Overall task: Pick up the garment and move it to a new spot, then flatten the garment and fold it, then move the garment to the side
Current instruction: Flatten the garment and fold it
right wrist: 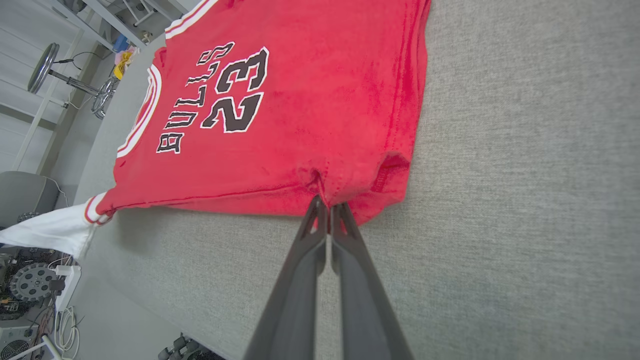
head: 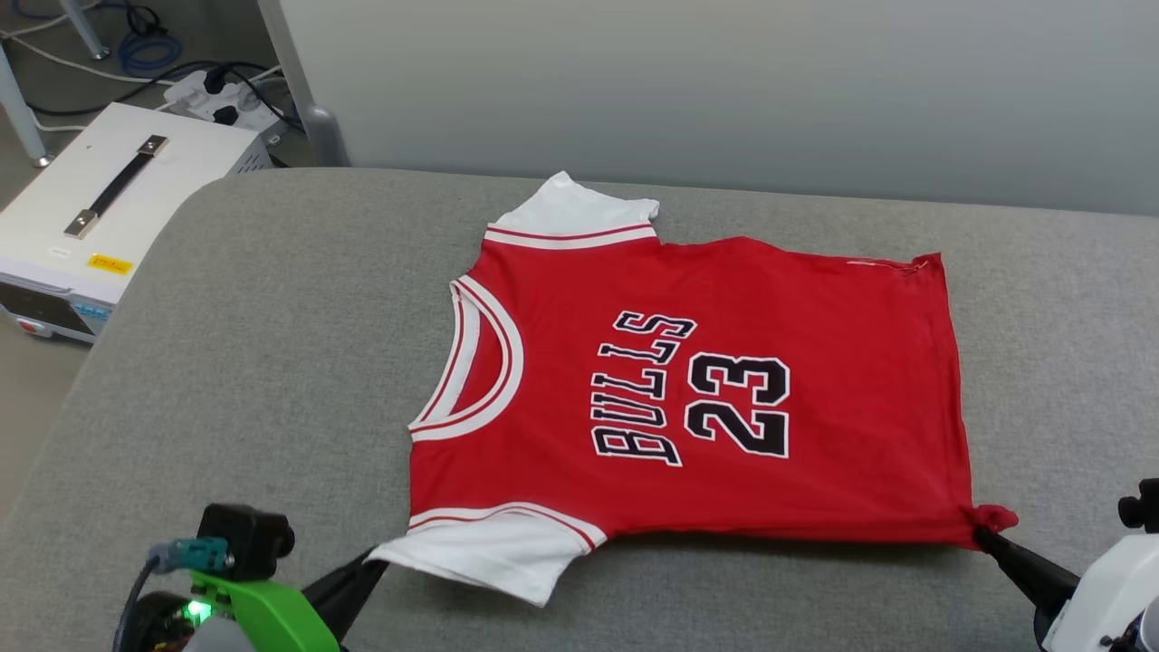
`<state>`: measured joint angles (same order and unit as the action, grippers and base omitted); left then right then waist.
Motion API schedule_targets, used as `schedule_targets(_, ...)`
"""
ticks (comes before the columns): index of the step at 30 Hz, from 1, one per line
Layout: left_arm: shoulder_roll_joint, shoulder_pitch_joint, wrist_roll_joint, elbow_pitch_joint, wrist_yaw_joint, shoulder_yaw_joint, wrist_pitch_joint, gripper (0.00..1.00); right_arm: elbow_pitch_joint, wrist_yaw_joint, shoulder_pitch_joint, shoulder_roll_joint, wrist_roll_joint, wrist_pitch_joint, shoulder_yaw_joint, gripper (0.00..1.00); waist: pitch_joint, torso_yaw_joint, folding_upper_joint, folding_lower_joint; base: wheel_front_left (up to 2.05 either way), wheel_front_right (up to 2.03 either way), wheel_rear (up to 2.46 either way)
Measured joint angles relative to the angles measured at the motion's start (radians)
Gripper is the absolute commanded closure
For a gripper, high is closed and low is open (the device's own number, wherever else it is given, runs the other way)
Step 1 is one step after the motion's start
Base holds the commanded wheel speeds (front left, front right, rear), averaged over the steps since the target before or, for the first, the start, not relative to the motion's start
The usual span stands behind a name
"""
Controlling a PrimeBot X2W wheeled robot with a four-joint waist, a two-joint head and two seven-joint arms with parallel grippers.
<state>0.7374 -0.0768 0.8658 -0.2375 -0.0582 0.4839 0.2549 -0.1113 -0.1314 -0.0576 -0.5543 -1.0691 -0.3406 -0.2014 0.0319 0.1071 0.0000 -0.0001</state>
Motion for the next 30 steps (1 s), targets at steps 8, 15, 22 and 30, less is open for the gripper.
schedule_targets(8,-0.054,0.206,-0.006,0.049,0.012,-0.023,0.002,1.00,0.064,0.000,0.090,0.085,0.103,-0.116,0.110,1.00,0.076,-0.022,0.0000,0.0000,0.00,0.00,0.00)
schedule_targets(15,-0.086,0.400,-0.031,0.165,0.044,-0.021,0.034,1.00,0.075,0.000,0.193,0.160,0.189,-0.200,0.169,1.00,0.155,-0.045,0.0000,0.0001,0.00,0.00,0.00)
schedule_targets(22,-0.124,0.545,-0.043,0.324,0.071,-0.003,0.058,1.00,0.059,0.000,0.255,0.220,0.253,-0.258,0.178,1.00,0.213,-0.076,0.0000,0.0001,0.00,0.00,0.00)
schedule_targets(30,-0.161,0.644,-0.077,0.501,0.091,0.030,0.089,1.00,0.008,0.000,0.328,0.245,0.294,-0.273,0.169,1.00,0.261,-0.103,0.0000,0.0001,0.00,0.00,0.00)
